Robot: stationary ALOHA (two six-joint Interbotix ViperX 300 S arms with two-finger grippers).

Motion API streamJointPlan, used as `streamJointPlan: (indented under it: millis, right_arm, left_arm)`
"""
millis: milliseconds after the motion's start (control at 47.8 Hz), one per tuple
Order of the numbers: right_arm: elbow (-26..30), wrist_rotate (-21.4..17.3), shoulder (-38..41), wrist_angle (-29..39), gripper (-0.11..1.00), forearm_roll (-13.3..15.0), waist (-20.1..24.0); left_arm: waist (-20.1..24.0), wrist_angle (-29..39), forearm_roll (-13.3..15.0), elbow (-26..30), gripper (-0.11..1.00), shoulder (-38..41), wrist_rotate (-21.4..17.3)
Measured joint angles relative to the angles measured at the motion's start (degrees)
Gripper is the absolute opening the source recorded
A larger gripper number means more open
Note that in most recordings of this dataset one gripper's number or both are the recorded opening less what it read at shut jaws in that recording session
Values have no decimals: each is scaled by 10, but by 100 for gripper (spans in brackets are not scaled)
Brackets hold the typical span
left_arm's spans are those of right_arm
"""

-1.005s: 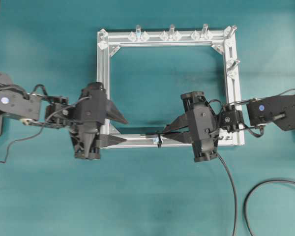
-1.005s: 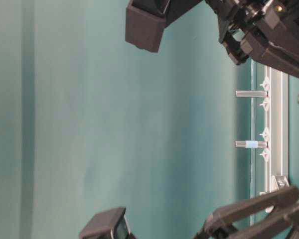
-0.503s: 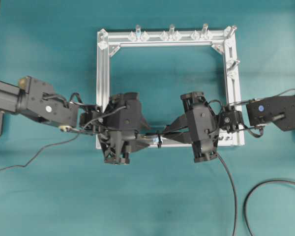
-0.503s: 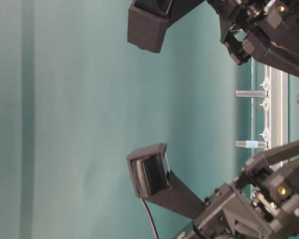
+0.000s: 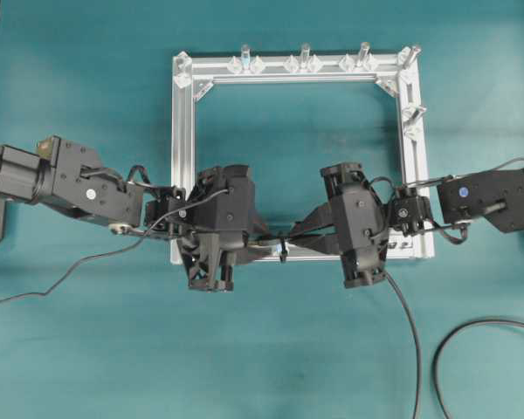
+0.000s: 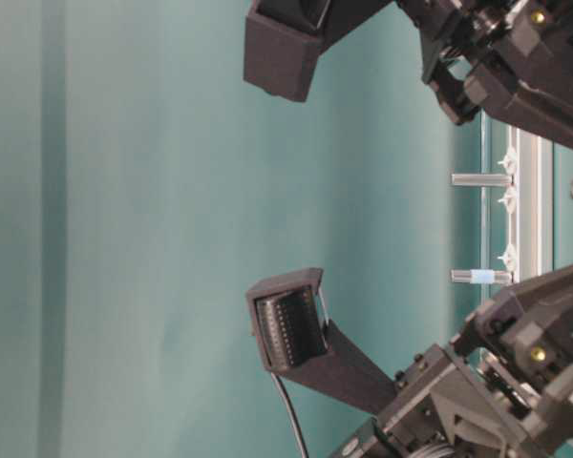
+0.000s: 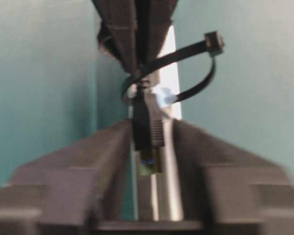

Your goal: Insert the wire through the string loop located in the center.

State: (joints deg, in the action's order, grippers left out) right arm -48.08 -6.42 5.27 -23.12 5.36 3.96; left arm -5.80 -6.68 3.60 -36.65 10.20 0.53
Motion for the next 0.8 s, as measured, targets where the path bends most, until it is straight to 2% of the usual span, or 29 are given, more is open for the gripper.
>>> streamJointPlan:
  millis: [42, 796]
  right_arm:
    - [0, 0, -1, 0, 7, -1, 1]
    - [0, 0, -1, 0, 7, -1, 1]
  left_arm:
    - [1, 1, 0, 0, 19, 0, 1]
    - [1, 3, 0, 0, 19, -3, 1]
